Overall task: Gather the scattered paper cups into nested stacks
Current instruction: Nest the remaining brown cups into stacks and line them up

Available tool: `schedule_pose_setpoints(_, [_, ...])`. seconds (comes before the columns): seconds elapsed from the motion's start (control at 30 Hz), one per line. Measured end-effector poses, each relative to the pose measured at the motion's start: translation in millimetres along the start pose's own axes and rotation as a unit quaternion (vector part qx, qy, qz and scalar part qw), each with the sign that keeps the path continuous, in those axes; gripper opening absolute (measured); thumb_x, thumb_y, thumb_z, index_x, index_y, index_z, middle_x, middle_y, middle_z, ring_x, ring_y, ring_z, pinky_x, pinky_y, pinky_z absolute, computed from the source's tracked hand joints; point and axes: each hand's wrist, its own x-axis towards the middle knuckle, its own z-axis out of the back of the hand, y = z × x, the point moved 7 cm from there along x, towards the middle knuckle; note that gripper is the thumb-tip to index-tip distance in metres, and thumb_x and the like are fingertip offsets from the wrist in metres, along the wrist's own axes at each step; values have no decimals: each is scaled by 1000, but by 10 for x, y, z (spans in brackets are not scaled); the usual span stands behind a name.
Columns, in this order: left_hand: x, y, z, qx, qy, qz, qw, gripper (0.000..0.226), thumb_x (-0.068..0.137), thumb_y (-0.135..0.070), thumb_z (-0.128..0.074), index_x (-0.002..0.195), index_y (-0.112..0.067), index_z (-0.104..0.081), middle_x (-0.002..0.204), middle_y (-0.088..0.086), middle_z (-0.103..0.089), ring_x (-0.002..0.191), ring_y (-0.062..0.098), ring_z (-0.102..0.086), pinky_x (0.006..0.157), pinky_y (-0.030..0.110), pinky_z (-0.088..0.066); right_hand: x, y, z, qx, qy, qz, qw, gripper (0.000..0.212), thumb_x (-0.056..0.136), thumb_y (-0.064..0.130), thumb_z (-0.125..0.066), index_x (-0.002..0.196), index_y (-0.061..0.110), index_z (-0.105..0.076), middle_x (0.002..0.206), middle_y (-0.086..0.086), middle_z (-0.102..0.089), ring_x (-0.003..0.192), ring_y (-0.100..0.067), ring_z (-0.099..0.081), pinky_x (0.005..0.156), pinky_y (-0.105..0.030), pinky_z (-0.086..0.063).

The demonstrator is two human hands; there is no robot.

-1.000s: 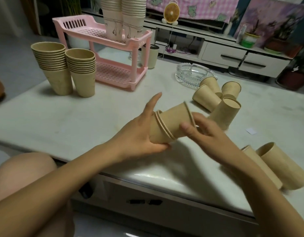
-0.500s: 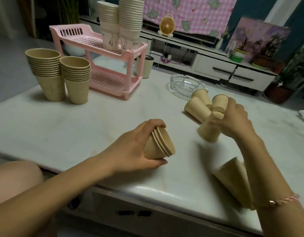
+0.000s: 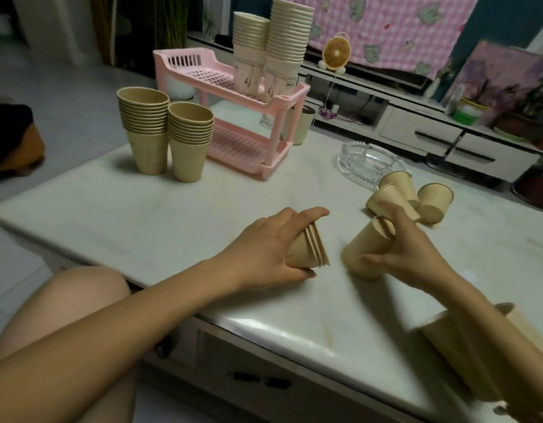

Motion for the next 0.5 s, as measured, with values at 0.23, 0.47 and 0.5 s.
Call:
schedule_pose_setpoints(0.23, [22, 58, 42, 44, 0, -14, 999, 88, 74, -42, -69, 143, -40, -13, 111, 1, -50, 100, 18, -50, 80, 24, -33, -124, 205, -498, 195, -31, 2, 980, 74, 53, 14, -85, 114, 18, -43, 97, 16, -56, 89, -3, -56, 76, -15, -45])
schedule_pose_setpoints(0.47, [31, 15, 16, 103, 27, -61, 992, 94, 73, -43, -66, 143, -40, -4, 114, 7, -53, 100, 26, -53, 85, 36, -43, -241, 636, -422, -112, 52, 112, 986, 103, 69, 18, -70, 144, 19, 0, 112, -3, -53, 102, -21, -52, 83, -30, -38])
schedule_pose_setpoints(0.5, [20, -19, -22, 114, 38, -72, 990, 95, 72, -42, -66, 143, -38, -4, 113, 8, -53, 99, 28, -54, 84, 39, -44, -267, 729, -419, -193, 52, 137, 970, 108, 69, 20, -67, 144, 16, 10, 115, -4, -52, 105, -24, -48, 82, -30, -31])
